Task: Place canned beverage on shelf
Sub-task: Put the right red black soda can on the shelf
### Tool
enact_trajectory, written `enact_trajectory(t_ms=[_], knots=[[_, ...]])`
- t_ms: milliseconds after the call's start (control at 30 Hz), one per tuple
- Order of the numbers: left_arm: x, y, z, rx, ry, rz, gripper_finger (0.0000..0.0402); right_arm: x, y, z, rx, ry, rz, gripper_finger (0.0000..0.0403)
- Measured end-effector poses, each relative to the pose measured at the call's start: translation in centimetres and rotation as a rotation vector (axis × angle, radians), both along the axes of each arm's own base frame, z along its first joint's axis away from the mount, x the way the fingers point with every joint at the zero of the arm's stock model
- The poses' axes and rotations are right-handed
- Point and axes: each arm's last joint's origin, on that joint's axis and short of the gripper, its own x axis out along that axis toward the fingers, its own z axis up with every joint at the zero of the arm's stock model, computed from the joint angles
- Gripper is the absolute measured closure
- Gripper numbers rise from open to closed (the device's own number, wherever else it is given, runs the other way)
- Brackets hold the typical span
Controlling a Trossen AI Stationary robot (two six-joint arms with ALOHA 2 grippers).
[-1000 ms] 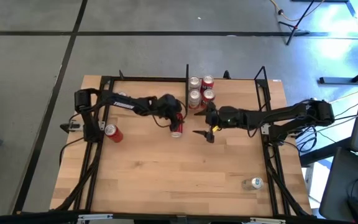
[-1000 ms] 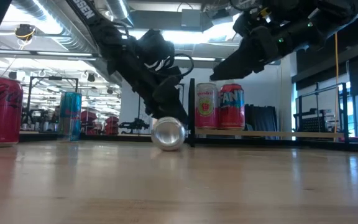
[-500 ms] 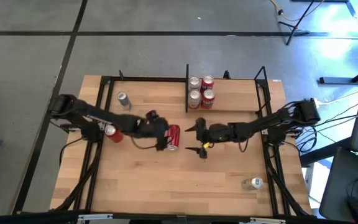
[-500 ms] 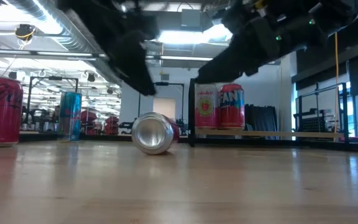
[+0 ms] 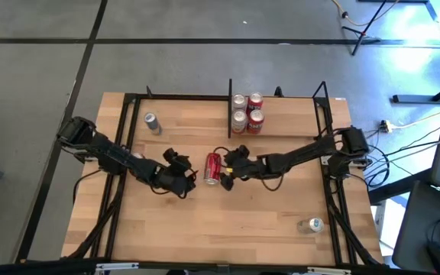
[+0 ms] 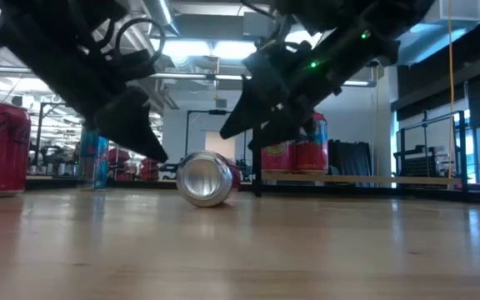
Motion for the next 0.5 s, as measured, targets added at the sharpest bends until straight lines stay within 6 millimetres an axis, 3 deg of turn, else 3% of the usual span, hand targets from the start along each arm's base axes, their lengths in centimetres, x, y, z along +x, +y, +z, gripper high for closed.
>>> enact_trajectory(t_ms=[267, 500], knots=[[0.5, -0.1, -2.2, -0.007, -0.081, -0.101, 0.0086, 1.2, -0.2, -2.2, 0.096, -0.039, -0.018, 0.0027], [1.9, -0.7, -3.5, -0.037, -0.104, -0.234, 0.0086, 1.4, 0.1, -2.5, 0.153, -0.051, 0.015, 0.0027]])
